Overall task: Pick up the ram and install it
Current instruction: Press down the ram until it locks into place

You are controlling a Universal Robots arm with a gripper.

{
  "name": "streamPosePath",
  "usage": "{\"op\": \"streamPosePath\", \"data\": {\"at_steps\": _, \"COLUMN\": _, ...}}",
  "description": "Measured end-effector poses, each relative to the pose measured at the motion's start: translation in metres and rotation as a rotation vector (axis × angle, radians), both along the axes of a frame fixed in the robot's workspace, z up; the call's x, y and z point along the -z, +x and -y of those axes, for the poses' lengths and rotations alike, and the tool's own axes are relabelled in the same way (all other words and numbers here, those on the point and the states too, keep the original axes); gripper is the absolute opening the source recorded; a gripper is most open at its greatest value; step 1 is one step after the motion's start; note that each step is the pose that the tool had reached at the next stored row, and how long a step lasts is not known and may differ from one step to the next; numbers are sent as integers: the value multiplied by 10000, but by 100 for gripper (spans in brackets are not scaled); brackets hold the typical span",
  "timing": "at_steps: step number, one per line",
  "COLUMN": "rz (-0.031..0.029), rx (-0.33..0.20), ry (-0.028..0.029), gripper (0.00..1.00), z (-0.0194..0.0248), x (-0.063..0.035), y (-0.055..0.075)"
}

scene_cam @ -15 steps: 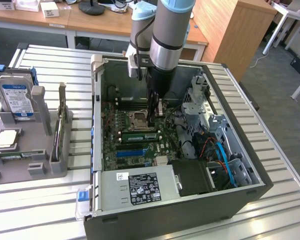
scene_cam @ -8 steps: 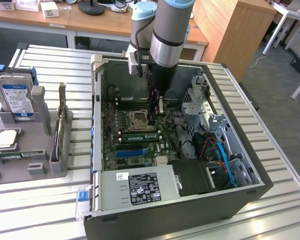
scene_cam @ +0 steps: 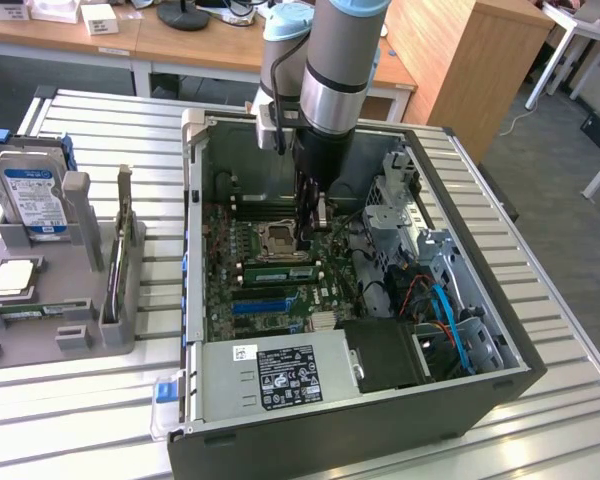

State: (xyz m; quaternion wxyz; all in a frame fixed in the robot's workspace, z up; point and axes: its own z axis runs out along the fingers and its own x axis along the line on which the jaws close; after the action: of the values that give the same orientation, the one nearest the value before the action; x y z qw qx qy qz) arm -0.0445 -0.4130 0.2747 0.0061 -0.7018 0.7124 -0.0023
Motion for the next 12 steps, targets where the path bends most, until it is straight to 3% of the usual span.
{"op": "streamPosePath", "data": {"at_steps": 5, "rz": 0, "rx": 0, "ry": 0, "gripper": 24, "z": 0, "x": 0, "y": 0}}
{"op": "streamPosePath", "data": {"at_steps": 7, "rz": 0, "rx": 1, "ry": 0, "gripper": 11, "z": 0, "x": 0, "y": 0}}
{"op": "streamPosePath", "data": {"at_steps": 12, "rz": 0, "rx": 0, "ry": 0, "gripper": 11, "z": 0, "x": 0, "y": 0}}
